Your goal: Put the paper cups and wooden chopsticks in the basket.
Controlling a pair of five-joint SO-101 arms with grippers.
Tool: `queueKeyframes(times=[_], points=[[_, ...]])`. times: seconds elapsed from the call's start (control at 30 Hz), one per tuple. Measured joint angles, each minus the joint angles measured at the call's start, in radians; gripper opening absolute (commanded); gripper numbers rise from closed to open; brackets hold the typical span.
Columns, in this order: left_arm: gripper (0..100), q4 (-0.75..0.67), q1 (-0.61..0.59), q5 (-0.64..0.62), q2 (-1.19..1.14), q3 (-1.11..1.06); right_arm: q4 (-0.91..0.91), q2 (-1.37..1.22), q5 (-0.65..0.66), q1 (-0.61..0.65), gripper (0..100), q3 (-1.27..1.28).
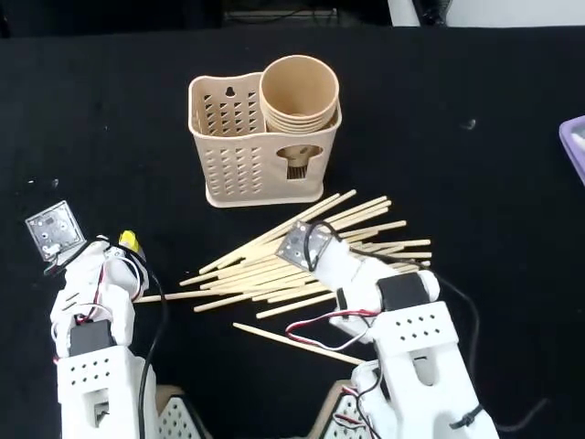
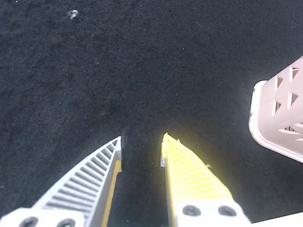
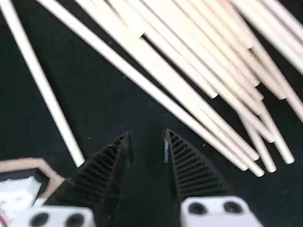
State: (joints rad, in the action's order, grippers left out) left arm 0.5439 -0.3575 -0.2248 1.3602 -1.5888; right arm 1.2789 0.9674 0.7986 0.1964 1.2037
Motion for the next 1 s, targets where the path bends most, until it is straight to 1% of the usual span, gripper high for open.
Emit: queueKeyframes(times=[0.13, 0.33, 0.5, 0.7, 0.9, 1.0], points=[[14, 0.0, 0.0, 0.0, 0.0, 0.0, -0.043, 0.0, -0.028, 0.0, 11.7, 0.006], [14, 0.0, 0.0, 0.0, 0.0, 0.0, -0.052, 0.0, -0.046, 0.0, 11.6, 0.006], [14, 0.0, 0.0, 0.0, 0.0, 0.0, 0.003, 0.0, -0.046, 0.0, 11.8, -0.014], [14, 0.0, 0.0, 0.0, 0.0, 0.0, 0.066, 0.0, 0.006, 0.0, 12.0, -0.037], [15, 0.0, 0.0, 0.0, 0.0, 0.0, 0.118, 0.0, 0.121, 0.003, 12.1, -0.037], [15, 0.0, 0.0, 0.0, 0.0, 0.0, 0.153, 0.0, 0.137, 0.083, 12.1, -0.037]])
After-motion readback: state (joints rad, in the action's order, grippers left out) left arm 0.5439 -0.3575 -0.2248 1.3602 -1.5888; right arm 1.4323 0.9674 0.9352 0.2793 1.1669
